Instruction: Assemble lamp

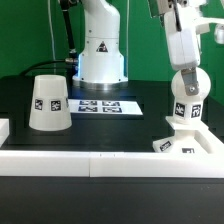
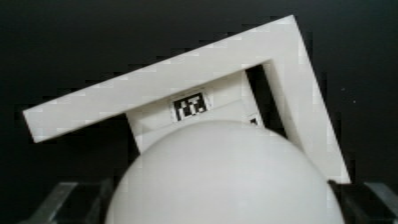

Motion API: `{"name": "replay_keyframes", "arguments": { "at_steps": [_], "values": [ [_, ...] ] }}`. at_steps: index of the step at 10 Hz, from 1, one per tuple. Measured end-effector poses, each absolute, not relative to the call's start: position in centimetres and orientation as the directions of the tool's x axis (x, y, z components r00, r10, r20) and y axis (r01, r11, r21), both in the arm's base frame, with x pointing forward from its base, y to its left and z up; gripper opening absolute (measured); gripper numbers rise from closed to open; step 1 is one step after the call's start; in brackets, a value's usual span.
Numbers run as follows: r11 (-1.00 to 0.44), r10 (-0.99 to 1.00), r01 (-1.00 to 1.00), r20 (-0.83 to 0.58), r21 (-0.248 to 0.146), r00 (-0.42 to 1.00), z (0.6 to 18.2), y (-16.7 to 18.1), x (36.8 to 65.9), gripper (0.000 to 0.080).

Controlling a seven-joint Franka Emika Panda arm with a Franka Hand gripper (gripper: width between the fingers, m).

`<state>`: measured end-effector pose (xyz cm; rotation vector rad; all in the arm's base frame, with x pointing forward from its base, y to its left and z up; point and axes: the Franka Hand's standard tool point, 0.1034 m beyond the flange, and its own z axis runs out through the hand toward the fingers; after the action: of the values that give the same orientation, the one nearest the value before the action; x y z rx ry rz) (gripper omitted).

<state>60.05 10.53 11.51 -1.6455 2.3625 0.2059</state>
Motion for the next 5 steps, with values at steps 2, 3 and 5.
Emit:
{"name": "replay_keyframes", "arguments": {
  "at_steps": [2,3,5],
  "values": [
    [0.186,-0.945,-0.982,-0.280,-0.026,-0.172,11.44,10.78,59.52,0.0674],
    [0.061,-0.962,-0.997,-0.268,-0.036,-0.049,11.52,10.99,59.46,0.0694],
    [-0.133,-0.957,-0.988,-0.251,-0.079,0.149,11.47,11.01,59.41,0.0698]
  ]
}}
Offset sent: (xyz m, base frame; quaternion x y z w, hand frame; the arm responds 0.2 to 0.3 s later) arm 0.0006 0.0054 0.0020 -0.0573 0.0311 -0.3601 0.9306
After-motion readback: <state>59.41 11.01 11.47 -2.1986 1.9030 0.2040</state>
